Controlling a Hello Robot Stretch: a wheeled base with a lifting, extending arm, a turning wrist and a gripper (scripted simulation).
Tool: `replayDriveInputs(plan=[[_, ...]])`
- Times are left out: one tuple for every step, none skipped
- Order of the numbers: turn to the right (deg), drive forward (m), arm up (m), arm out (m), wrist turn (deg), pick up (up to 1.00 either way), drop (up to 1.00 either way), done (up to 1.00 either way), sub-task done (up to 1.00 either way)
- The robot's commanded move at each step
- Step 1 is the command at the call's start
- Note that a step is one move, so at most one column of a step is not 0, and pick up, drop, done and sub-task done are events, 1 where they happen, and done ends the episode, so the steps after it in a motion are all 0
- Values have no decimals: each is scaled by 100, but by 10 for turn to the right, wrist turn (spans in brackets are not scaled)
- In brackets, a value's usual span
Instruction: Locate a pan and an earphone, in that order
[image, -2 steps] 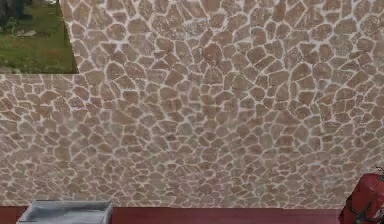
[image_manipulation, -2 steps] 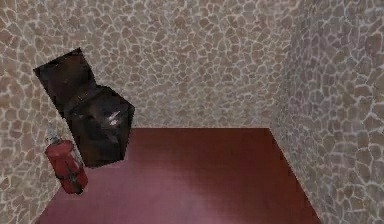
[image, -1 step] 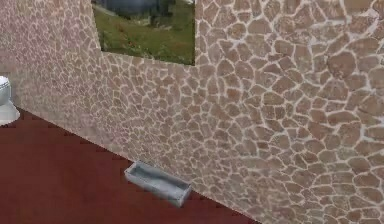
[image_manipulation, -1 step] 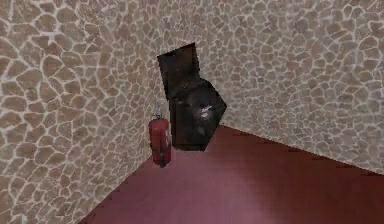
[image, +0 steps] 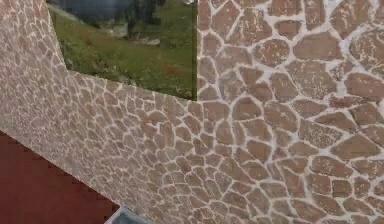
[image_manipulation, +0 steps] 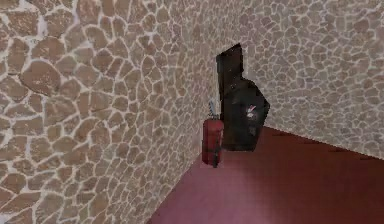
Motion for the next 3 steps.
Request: replayDriveInputs(plan=[[-450, 0, 0, 0, 0, 0, 0, 0, 0], [-120, 0, 0, 0, 0, 0, 0, 0, 0], [0, 60, 0, 0, 0, 0, 0, 0, 0]])
